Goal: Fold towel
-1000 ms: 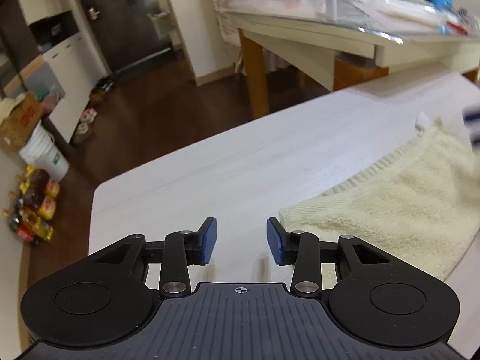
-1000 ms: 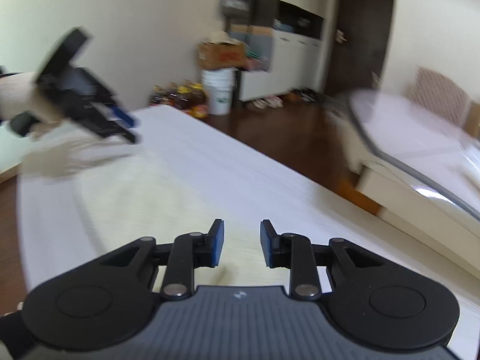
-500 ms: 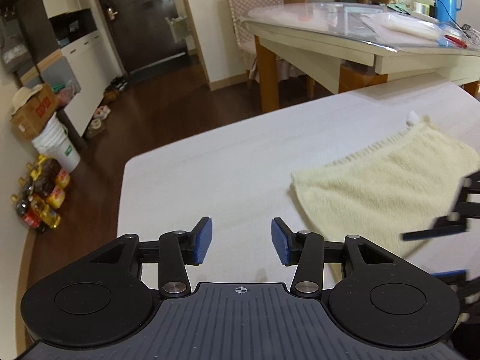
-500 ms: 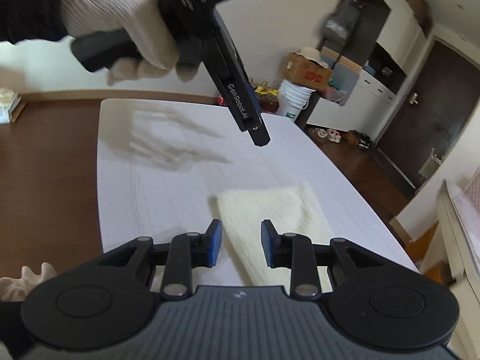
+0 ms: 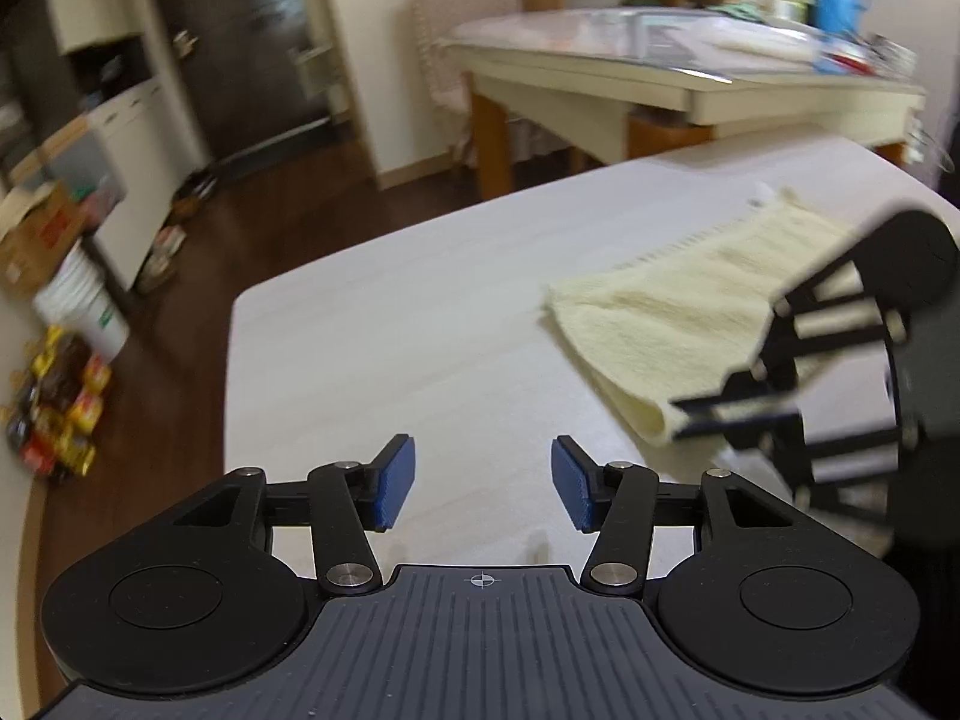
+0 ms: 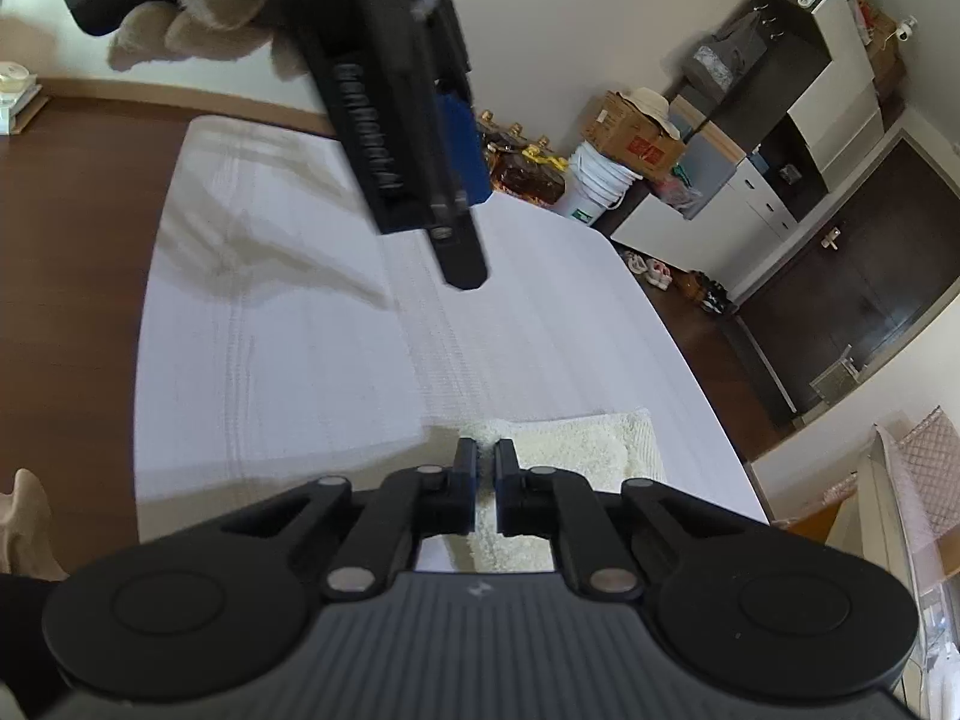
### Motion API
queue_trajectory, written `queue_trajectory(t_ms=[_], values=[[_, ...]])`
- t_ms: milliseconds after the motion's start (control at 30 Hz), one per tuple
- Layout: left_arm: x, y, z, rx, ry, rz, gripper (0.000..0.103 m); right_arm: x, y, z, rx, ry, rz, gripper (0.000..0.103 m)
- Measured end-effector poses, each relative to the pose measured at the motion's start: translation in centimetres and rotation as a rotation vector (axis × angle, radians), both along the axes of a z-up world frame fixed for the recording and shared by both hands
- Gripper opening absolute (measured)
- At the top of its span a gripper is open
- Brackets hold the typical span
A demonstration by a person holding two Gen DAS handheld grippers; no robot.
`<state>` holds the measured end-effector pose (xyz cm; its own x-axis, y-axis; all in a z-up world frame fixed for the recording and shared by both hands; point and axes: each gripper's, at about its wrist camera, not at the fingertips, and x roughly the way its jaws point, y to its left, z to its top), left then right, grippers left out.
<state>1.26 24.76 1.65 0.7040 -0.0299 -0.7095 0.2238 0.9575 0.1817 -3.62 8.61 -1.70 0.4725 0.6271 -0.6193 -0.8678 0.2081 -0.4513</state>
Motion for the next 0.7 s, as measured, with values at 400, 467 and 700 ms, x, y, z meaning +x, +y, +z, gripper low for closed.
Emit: queue_trajectory(t_ms=[400,467,700], values=[[-4.7,-9.9,-2.7,0.240,-0.118,-0.408,0.055,-0.5,-12.5,6.9,0.220,0.348,0.003,0.006],[-5.2,-11.4,-2.9,0.266,-0.141,-0.479,0.055,-1.0,-14.2,7.4,0.215,0.368,0.013,0.006],[-7.0,-14.9,-3.6,0.367,-0.105,-0.713,0.008,-1.5,-17.5,7.4,0.206,0.396,0.036,0.006]])
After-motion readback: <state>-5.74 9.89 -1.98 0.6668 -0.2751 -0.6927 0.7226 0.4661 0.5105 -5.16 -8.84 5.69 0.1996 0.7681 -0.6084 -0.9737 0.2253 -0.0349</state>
